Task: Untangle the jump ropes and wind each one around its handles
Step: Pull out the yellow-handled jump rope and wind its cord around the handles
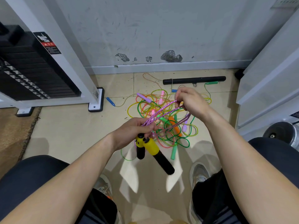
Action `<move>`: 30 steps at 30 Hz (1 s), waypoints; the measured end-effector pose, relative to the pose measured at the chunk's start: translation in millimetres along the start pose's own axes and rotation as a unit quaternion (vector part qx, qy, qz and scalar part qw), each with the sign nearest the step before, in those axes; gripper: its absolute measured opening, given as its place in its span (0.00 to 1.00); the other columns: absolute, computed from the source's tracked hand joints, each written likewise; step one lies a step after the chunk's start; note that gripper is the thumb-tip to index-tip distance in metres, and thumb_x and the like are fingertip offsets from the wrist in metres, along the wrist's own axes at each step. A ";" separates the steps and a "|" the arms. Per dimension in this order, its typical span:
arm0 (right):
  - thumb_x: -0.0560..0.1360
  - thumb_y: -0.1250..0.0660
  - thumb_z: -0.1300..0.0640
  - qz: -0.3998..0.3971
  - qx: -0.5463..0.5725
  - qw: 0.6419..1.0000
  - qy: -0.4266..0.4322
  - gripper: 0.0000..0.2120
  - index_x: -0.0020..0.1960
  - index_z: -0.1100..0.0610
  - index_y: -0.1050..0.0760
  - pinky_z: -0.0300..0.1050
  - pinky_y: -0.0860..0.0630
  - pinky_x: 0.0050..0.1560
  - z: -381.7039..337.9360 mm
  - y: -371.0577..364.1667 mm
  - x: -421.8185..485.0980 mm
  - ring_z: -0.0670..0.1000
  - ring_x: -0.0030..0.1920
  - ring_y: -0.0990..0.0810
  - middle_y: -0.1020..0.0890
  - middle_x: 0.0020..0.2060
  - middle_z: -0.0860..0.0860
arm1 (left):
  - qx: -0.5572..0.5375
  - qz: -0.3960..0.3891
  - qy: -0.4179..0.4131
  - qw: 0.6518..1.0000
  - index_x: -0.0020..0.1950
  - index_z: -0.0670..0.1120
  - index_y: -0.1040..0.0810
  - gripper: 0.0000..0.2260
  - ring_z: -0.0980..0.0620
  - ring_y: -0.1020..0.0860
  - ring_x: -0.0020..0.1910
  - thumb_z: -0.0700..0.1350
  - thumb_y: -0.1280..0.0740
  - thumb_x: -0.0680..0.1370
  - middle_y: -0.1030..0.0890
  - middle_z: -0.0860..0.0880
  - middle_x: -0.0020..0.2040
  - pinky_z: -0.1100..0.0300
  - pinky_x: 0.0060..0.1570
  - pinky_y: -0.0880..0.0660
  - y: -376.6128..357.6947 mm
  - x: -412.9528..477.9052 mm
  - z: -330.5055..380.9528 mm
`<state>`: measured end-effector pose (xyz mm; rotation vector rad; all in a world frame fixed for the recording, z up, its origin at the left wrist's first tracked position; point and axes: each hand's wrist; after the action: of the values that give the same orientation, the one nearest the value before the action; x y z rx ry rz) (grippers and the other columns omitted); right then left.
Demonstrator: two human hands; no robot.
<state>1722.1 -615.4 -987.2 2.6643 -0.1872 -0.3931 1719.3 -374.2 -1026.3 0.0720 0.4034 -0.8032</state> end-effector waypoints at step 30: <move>0.82 0.35 0.56 -0.220 0.056 0.970 0.085 0.22 0.29 0.49 0.26 0.45 0.39 0.33 -13.5 -25.3 -20.8 0.48 0.29 0.39 0.36 0.28 0.45 | -0.160 0.054 0.068 0.983 0.60 0.37 0.22 0.16 0.42 0.17 0.50 0.46 0.43 0.85 0.15 0.39 0.51 0.48 0.56 0.22 -2.3 -0.3 13.4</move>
<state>1708.1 -583.4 -981.7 2.8240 0.4546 -0.2909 1721.8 -378.4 -1013.6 -0.1504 0.6486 -0.6210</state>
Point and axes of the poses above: each hand's wrist, its own x-axis towards the middle knuckle, its own y-axis out of the back of the hand, z = x × y
